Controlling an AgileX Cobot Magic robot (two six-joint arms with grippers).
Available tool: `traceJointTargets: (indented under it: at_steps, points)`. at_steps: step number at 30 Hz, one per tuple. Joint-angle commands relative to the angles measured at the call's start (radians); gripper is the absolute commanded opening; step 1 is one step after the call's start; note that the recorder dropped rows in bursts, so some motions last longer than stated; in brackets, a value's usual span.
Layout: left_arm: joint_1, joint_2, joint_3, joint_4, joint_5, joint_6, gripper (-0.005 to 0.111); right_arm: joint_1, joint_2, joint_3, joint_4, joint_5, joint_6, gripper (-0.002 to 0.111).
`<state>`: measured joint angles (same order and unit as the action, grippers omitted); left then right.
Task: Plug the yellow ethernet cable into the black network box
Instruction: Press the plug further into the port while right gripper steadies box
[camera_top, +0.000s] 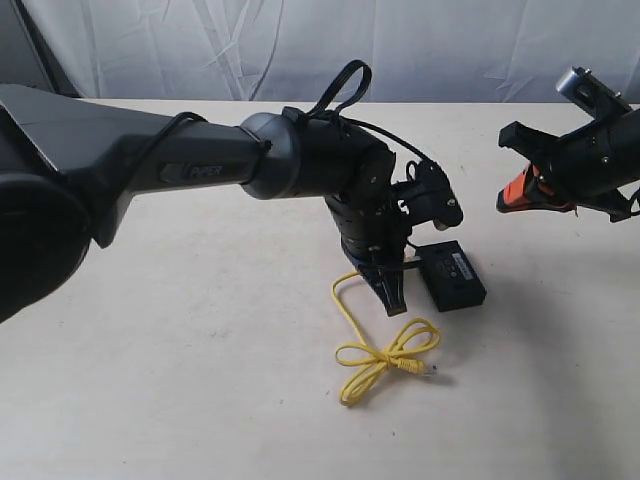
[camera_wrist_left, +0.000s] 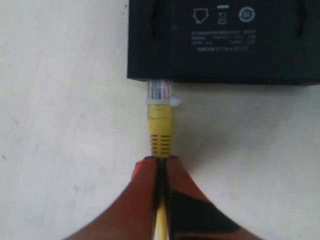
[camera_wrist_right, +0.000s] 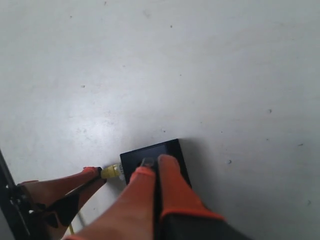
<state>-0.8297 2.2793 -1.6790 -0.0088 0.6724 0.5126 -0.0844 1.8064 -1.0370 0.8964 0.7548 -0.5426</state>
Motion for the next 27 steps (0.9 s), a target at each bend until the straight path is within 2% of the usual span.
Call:
traceJointTargets:
  at_steps: [1,15,27]
  points:
    - [-0.001,-0.011,-0.003,-0.008,-0.026,0.001,0.000,-0.006,-0.001,0.003,-0.005,-0.010,-0.006,-0.001]
    - [-0.001,-0.011,-0.003,-0.008,-0.055,0.022,0.000,0.005,0.104,0.005,-0.029,-0.036,-0.006,-0.001]
    - [-0.001,-0.011,-0.003,-0.008,-0.055,0.026,0.000,0.075,0.163,0.005,-0.024,-0.079,-0.031,-0.001]
